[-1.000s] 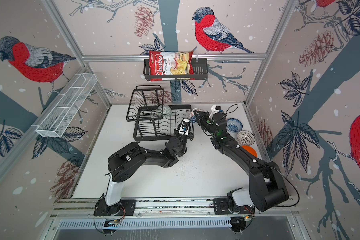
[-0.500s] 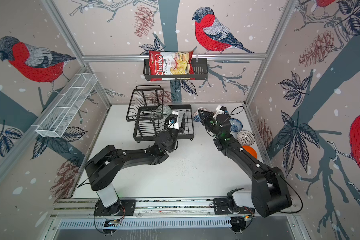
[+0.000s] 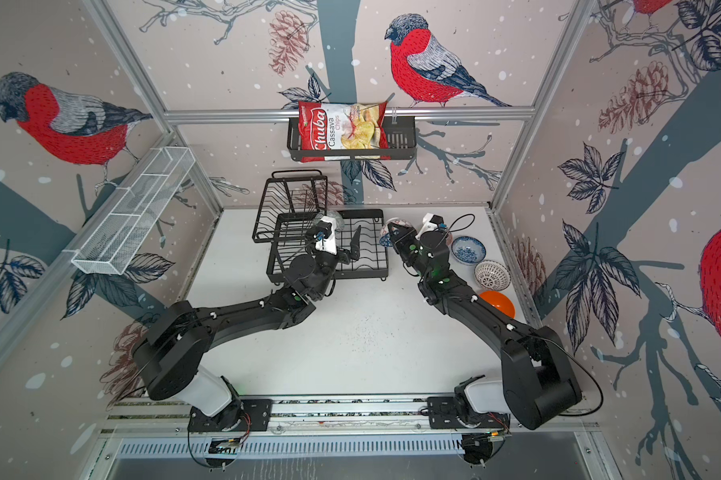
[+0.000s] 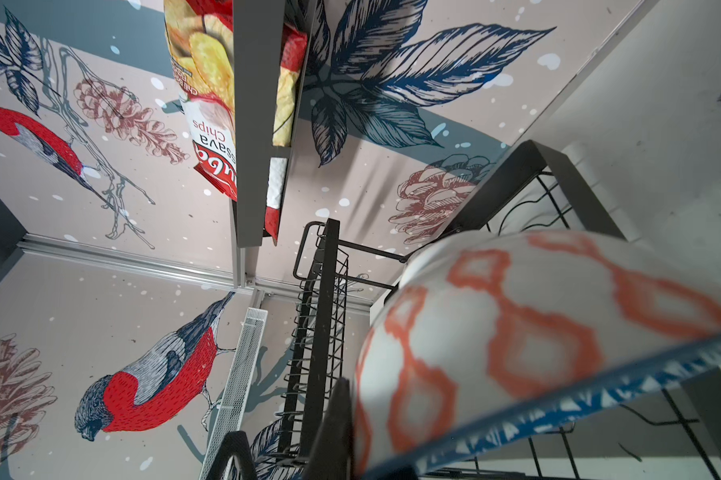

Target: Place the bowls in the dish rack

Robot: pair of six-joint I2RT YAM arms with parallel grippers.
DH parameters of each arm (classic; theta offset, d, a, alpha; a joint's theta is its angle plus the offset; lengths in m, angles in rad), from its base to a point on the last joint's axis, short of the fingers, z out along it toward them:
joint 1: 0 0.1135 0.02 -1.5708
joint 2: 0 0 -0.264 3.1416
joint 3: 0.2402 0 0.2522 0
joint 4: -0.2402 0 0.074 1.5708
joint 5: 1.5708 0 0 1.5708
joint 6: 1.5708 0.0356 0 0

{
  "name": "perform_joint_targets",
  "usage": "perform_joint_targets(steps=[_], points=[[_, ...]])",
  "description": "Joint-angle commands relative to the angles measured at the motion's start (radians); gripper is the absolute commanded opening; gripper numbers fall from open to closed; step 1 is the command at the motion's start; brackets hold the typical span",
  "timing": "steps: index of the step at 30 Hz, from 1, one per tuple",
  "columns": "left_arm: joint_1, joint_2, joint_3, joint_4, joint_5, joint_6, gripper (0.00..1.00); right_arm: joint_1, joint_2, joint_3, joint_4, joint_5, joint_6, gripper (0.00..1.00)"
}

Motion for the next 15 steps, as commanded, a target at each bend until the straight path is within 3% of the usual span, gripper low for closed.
perform_joint_targets(steps=[1,4,10,15], points=[[0.046,-0.039,-0.031,0.010,0.139,-0.081,0.97,0.037,0.041,0.016,0.161,0.063,-0.034,0.00],[0.098,-0.069,-0.071,0.039,0.212,-0.149,0.97,0.068,0.106,0.032,0.226,0.075,-0.023,0.00],[0.112,-0.099,-0.134,0.126,0.170,-0.088,0.97,0.125,0.251,0.106,0.311,0.092,-0.016,0.00],[0.145,-0.141,-0.063,-0.114,0.325,-0.113,0.97,0.151,0.357,0.168,0.346,0.100,0.013,0.00]])
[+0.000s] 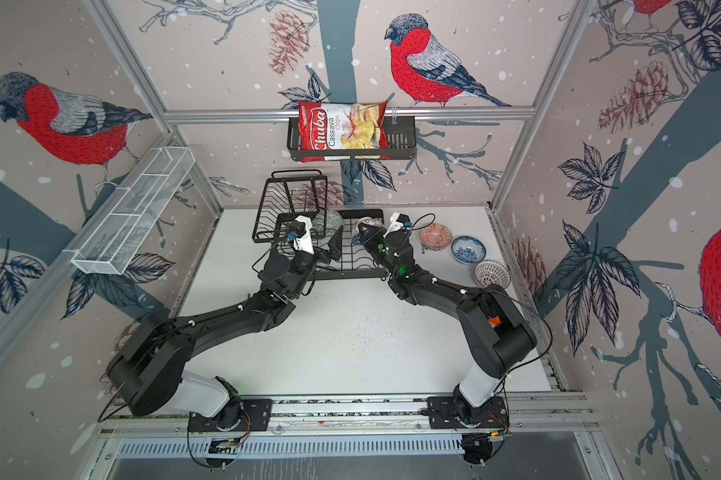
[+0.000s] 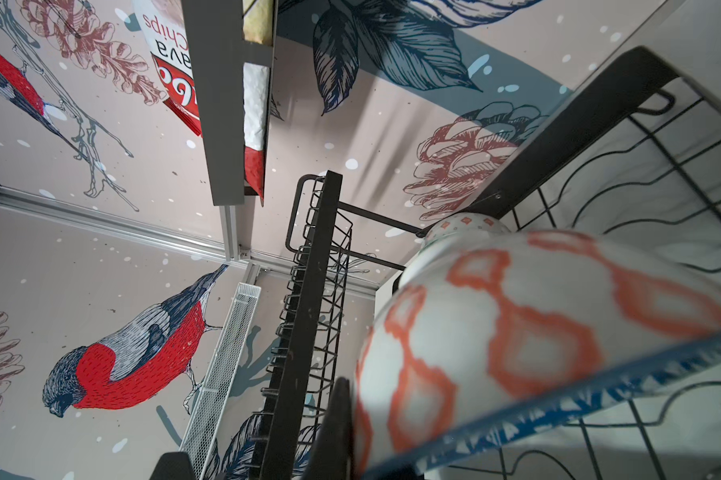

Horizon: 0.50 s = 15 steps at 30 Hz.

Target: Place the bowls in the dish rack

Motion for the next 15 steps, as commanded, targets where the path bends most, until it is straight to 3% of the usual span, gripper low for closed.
perform_joint_targets(steps=[1,8,15], points=[[0.010,-0.039,0.039,-0.137,0.099,-0.008,0.97,0.009,0.051,0.037,0.126,0.021,0.031,0.00],[0.058,-0.137,0.117,-0.416,0.098,-0.054,0.97,0.022,0.176,0.107,0.197,0.011,0.069,0.00],[0.133,-0.132,0.235,-0.700,0.201,-0.055,0.97,0.036,0.313,0.209,0.247,-0.005,0.116,0.00]])
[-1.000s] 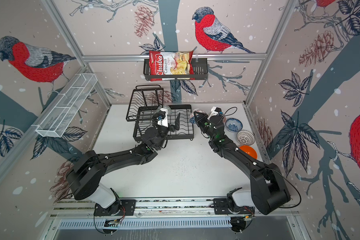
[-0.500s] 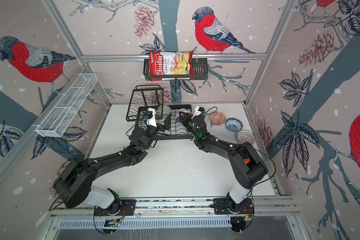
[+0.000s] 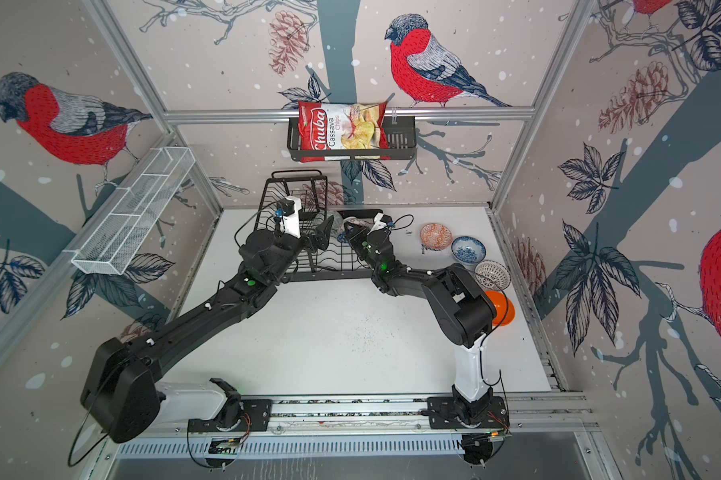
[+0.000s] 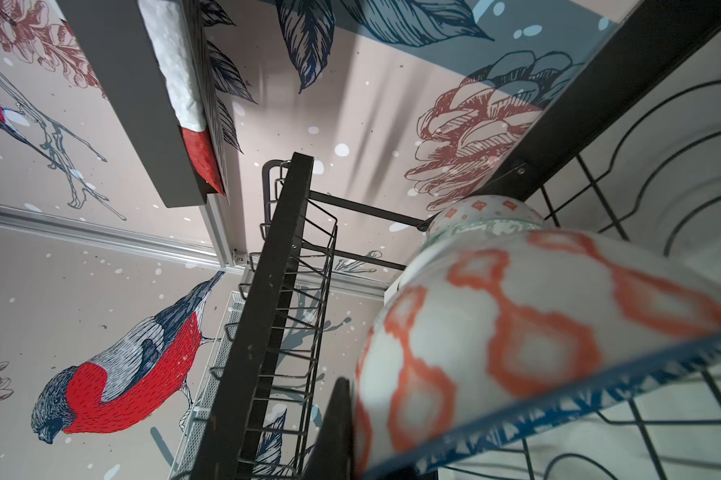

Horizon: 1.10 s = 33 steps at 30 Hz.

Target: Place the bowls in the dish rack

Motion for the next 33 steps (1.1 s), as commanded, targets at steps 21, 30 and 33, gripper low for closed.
perform_joint_targets(steps=[21,30,33], points=[[0.039,-0.019,0.031,-0.135,0.079,-0.031,0.97,0.018,0.263,0.274,0.114,-0.017,0.167,0.00],[0.044,-0.011,0.031,-0.135,0.083,-0.034,0.97,0.024,0.351,0.383,0.104,-0.031,0.218,0.00],[0.045,-0.012,0.031,-0.136,0.081,-0.034,0.97,0.026,0.372,0.419,0.087,-0.029,0.213,0.00]])
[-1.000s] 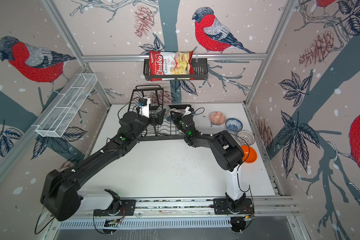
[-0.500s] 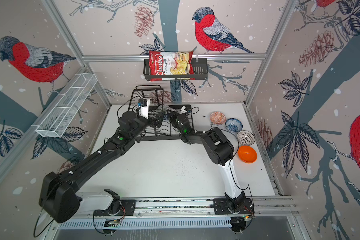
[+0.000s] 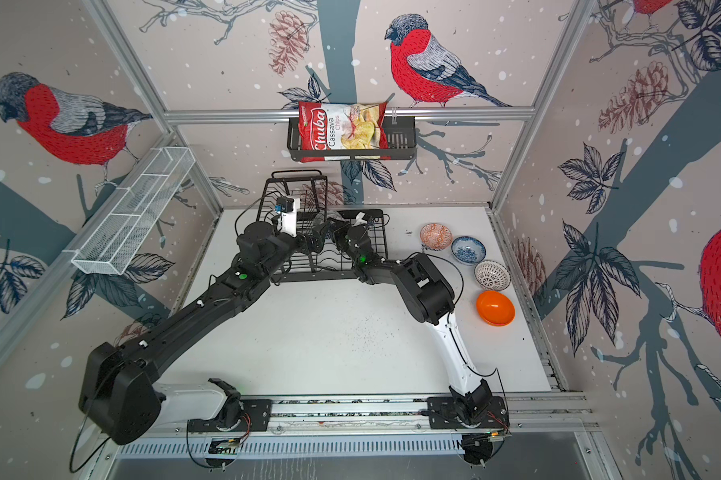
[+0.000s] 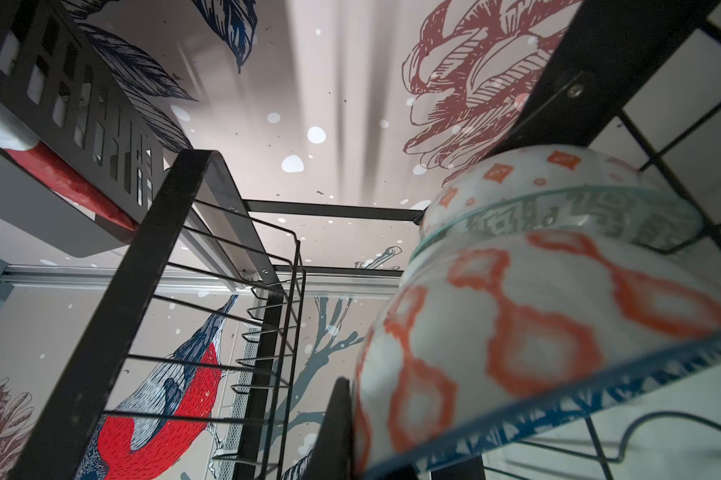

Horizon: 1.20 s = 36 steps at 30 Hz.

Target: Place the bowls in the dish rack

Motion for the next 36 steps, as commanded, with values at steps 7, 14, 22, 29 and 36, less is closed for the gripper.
perform_joint_targets(steps=[7,14,22,29,36], points=[[0.007,-0.003,0.001,0.009,0.003,-0.007,0.97,0.004,0.058,0.080,0.059,-0.016,0.031,0.00],[0.008,-0.006,0.001,0.010,0.005,-0.008,0.97,0.004,0.092,0.111,0.084,-0.021,0.031,0.00],[0.009,-0.001,0.001,0.009,0.009,-0.009,0.97,-0.002,0.130,0.110,0.146,-0.040,0.051,0.00],[0.012,-0.001,0.001,0.011,0.012,-0.010,0.97,-0.006,0.146,0.101,0.203,-0.052,0.049,0.00],[0.011,-0.004,0.001,0.013,0.014,-0.009,0.97,-0.014,0.169,0.092,0.298,-0.066,0.058,0.00]])
